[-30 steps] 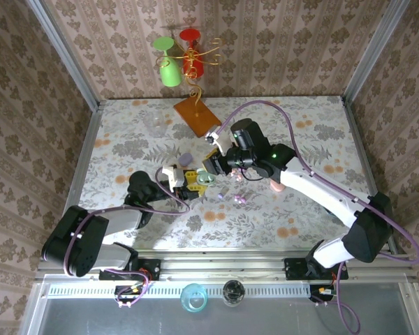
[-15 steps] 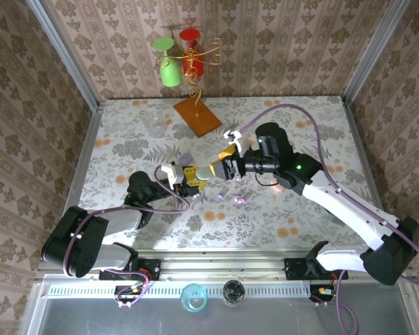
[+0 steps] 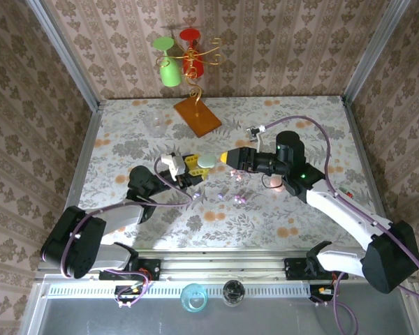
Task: Insert the wireless bluetooth earbuds into the charging case
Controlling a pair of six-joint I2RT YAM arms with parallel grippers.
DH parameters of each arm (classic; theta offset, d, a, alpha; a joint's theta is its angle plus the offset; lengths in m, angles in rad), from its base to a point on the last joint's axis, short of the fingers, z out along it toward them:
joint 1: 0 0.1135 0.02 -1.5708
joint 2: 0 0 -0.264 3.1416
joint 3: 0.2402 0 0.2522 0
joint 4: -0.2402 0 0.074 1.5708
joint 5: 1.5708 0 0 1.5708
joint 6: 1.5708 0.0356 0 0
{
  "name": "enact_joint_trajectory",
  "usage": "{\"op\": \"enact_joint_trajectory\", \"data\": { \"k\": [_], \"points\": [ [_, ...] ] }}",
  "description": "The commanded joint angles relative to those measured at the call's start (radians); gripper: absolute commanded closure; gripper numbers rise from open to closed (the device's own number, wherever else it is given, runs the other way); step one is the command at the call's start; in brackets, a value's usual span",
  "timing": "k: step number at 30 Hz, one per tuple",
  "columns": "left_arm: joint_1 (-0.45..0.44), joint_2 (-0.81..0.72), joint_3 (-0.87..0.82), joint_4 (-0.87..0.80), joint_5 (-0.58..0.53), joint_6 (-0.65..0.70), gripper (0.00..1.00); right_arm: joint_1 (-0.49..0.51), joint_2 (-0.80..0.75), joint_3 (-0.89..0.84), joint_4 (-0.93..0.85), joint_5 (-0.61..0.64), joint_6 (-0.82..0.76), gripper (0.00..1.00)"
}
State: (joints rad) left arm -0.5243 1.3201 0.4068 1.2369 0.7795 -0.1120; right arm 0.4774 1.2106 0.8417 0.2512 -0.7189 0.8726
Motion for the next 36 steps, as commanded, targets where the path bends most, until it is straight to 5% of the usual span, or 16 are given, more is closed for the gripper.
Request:
{"op": "enact_joint_trajectory", "data": {
  "k": [1,7,12,15,18,21,25,31,36],
  "points": [
    [-0.015,0.009,0.05,0.045,-0.008,0.015,0.73,-0.006,0.044,-0.02,0.184,-0.08,0.153,0.3],
    [-0.035,0.03,0.08,0.044,0.001,0.035,0.73,-0.014,0.123,0.008,0.231,-0.132,0.207,0.32],
    [-0.042,0.051,0.092,0.044,-0.001,0.041,0.73,-0.023,0.175,0.008,0.337,-0.181,0.316,0.6],
    [-0.04,0.075,0.102,0.028,-0.024,0.058,0.73,-0.026,0.221,0.004,0.378,-0.201,0.355,0.68],
    [-0.039,0.109,0.113,0.032,-0.023,0.058,0.73,-0.032,0.237,-0.004,0.402,-0.201,0.389,0.68],
    [-0.04,0.126,0.121,0.038,-0.012,0.05,0.73,-0.034,0.25,-0.007,0.428,-0.204,0.418,0.54],
    [-0.04,0.126,0.121,0.039,-0.01,0.051,0.73,-0.034,0.261,-0.005,0.448,-0.209,0.435,0.53],
    [-0.04,0.125,0.112,0.038,-0.019,0.053,0.72,-0.048,0.272,-0.016,0.456,-0.192,0.444,0.72],
    [-0.031,0.11,0.09,0.029,-0.048,0.063,0.51,-0.084,0.264,-0.047,0.454,-0.163,0.444,0.78]
  ]
}}
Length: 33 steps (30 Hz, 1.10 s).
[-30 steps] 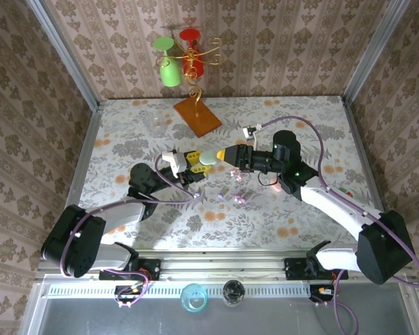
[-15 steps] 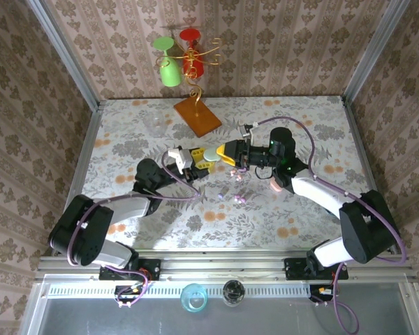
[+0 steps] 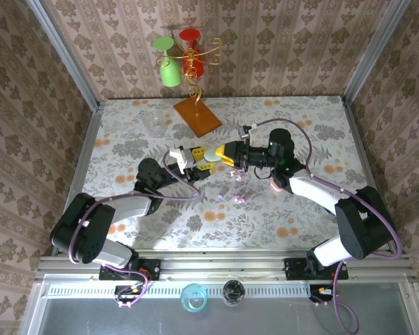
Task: Insert the wireless bluetooth earbuds into the charging case
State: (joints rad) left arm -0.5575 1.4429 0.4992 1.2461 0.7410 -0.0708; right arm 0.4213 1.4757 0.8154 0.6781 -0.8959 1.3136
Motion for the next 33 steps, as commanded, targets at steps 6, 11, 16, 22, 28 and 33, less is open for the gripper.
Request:
{"op": "enact_joint_trajectory", "data": {
  "k": [6,11,16,22,28,33],
  "points": [
    [0.033,-0.082,-0.033,-0.115,-0.074,0.085,0.0,-0.126,-0.04,-0.086,-0.135,0.101,-0.119,0.78],
    [0.045,-0.198,0.026,-0.529,-0.189,0.26,0.0,-0.244,-0.076,-0.135,-0.387,0.207,-0.298,0.78],
    [0.048,-0.205,0.146,-0.907,-0.351,0.315,0.0,-0.323,-0.121,-0.141,-0.608,0.382,-0.492,0.78],
    [0.048,-0.119,0.302,-1.193,-0.551,0.271,0.0,-0.355,-0.011,-0.054,-0.706,0.542,-0.629,0.77],
    [0.047,0.008,0.444,-1.425,-0.663,0.297,0.0,-0.361,0.157,0.057,-0.726,0.549,-0.662,0.76],
    [0.053,0.102,0.539,-1.556,-0.728,0.302,0.0,-0.371,0.241,0.076,-0.694,0.527,-0.642,0.74]
  ]
}}
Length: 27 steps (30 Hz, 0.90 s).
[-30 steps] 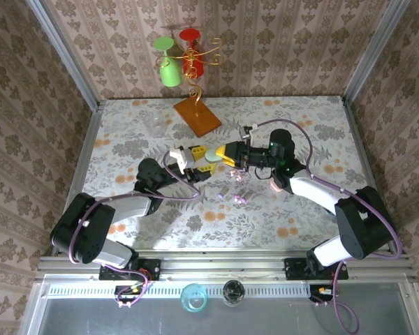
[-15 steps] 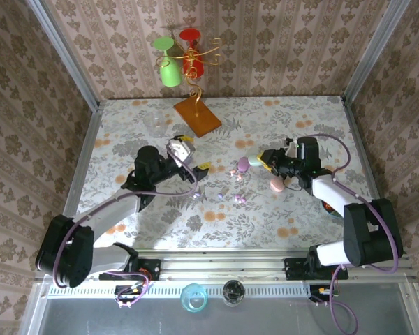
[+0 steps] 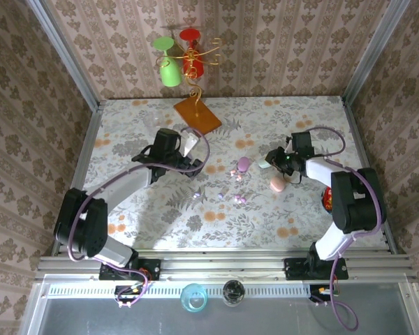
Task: Insert the wireless bluetooth earbuds into the charging case
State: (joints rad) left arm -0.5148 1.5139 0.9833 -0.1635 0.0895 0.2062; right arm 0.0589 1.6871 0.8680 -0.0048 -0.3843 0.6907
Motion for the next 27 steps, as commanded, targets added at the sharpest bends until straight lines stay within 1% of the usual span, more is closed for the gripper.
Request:
{"op": "enact_joint_trajectory", "data": {
  "k": [1,3,4,6,7,9,12,13,14,20,21,22,27],
  "points": [
    [0.014,0.051,0.074,-0.167,-0.081,0.024,0.0,-0.011,0.04,0.025,-0.014,0.017,-0.021,0.73],
    [0.021,0.088,0.103,-0.199,-0.075,0.022,0.0,-0.017,0.05,0.023,-0.009,0.02,-0.02,0.69],
    [0.026,0.105,0.116,-0.214,-0.072,0.023,0.0,-0.02,0.051,0.023,-0.011,0.019,-0.019,0.66],
    [0.033,0.144,0.149,-0.25,-0.08,0.025,0.0,-0.026,0.033,0.02,-0.021,0.027,-0.023,0.56],
    [0.035,0.159,0.163,-0.265,-0.088,0.029,0.0,-0.027,0.016,0.014,-0.023,0.035,-0.028,0.49],
    [0.043,0.191,0.193,-0.298,-0.1,0.036,0.0,-0.034,-0.039,-0.001,-0.046,0.076,-0.049,0.39],
    [0.052,0.232,0.222,-0.321,-0.105,0.039,0.0,-0.036,-0.13,-0.013,-0.095,0.137,-0.092,0.32],
    [0.052,0.244,0.231,-0.325,-0.1,0.041,0.0,-0.036,-0.154,-0.016,-0.108,0.144,-0.104,0.3],
    [0.083,0.259,0.241,-0.33,-0.094,0.041,0.0,-0.036,-0.179,-0.017,-0.12,0.148,-0.112,0.29],
    [0.091,0.356,0.327,-0.362,-0.072,0.045,0.0,-0.036,-0.287,-0.046,-0.156,0.13,-0.123,0.27],
    [0.092,0.37,0.338,-0.364,-0.068,0.048,0.01,-0.035,-0.288,-0.052,-0.157,0.13,-0.123,0.27],
    [0.093,0.381,0.345,-0.363,-0.063,0.051,0.02,-0.035,-0.321,-0.056,-0.159,0.13,-0.122,0.27],
    [0.095,0.44,0.398,-0.379,-0.034,0.052,0.13,-0.036,-0.354,-0.061,-0.179,0.13,-0.134,0.27]
  ]
}}
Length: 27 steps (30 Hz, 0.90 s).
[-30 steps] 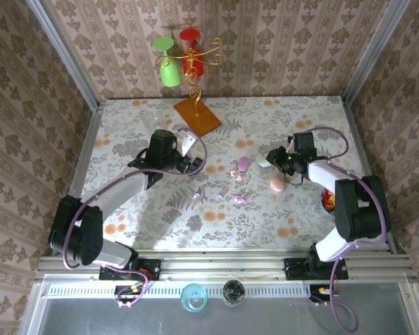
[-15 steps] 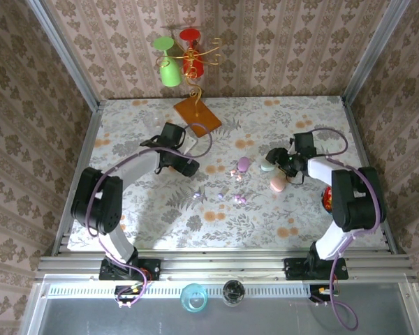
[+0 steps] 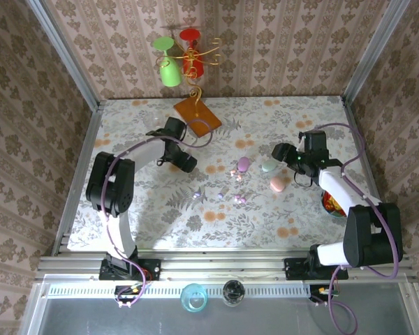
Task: Insert the wireless bluetooth earbuds into the charging case
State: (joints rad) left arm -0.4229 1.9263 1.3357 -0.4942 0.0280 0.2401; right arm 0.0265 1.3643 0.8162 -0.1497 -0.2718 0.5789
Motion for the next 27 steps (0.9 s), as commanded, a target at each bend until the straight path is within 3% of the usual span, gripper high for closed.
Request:
{"op": "enact_joint_trajectory", "data": {
  "k": [1,9,17,20,27],
  "points": [
    [0.004,0.036,0.053,-0.051,0.027,0.019,0.14,-0.003,-0.035,-0.009,-0.034,0.015,-0.022,0.27],
    [0.004,0.08,0.073,-0.052,0.027,0.019,0.39,-0.003,-0.044,-0.01,-0.026,-0.016,-0.008,0.28],
    [0.003,0.079,0.068,-0.069,0.038,0.026,0.58,-0.002,-0.078,-0.02,-0.037,-0.047,-0.004,0.28],
    [0.001,0.052,0.048,-0.058,0.038,0.03,0.63,0.002,-0.102,-0.025,-0.043,-0.081,0.002,0.28],
    [-0.026,-0.095,-0.04,-0.004,0.058,0.068,0.64,0.053,-0.135,-0.029,-0.046,-0.218,0.0,0.28]
  ]
}}
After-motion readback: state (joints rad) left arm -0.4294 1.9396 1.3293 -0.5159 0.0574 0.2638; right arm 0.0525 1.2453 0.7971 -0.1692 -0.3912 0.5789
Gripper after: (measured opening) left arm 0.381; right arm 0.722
